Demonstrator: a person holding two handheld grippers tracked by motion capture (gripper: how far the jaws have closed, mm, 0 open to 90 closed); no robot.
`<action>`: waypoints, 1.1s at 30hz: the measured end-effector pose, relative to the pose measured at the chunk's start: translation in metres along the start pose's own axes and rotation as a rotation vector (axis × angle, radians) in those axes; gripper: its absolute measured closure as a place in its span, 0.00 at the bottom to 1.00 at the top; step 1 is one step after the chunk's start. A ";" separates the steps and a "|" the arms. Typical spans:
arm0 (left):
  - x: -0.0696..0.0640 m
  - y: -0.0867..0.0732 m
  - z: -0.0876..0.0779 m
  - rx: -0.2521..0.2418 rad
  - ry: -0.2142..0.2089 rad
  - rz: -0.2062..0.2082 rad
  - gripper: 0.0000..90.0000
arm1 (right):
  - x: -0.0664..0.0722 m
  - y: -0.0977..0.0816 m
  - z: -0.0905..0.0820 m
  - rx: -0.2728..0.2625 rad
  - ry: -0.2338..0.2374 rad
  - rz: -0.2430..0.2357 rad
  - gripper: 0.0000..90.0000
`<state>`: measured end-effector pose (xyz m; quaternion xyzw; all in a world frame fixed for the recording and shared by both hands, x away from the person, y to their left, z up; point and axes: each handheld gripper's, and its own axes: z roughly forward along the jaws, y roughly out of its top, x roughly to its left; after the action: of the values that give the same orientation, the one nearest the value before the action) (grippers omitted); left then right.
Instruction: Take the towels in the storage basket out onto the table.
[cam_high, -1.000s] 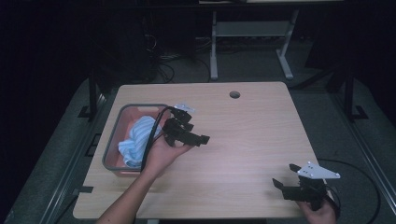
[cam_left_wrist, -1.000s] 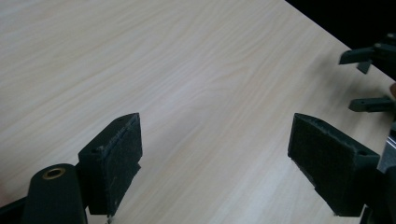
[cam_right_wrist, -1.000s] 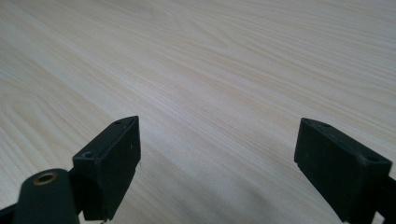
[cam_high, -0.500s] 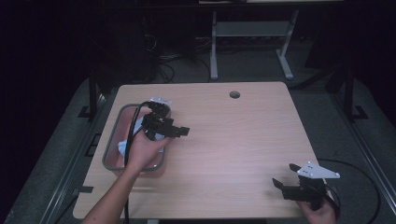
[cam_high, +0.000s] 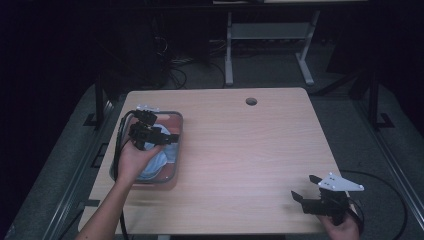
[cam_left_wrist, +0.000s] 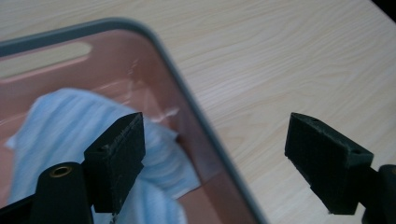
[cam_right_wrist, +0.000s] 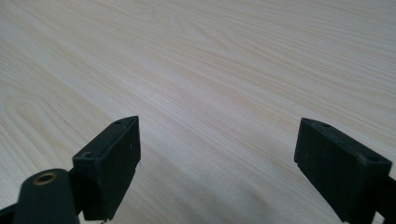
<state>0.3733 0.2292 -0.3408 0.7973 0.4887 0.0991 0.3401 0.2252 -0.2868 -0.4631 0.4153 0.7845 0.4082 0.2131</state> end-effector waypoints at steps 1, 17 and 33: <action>0.003 -0.002 0.000 0.004 0.011 -0.012 0.23 | 0.000 0.000 0.000 0.002 0.001 0.001 0.16; 0.034 -0.028 0.000 0.058 0.119 -0.085 0.25 | 0.000 0.000 0.000 -0.001 0.002 -0.001 0.16; 0.043 -0.043 0.022 0.216 0.192 -0.097 0.34 | 0.000 0.000 0.000 -0.003 0.002 0.001 0.16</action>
<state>0.3752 0.2687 -0.3919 0.7916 0.5648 0.1049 0.2084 0.2251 -0.2868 -0.4628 0.4147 0.7840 0.4099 0.2127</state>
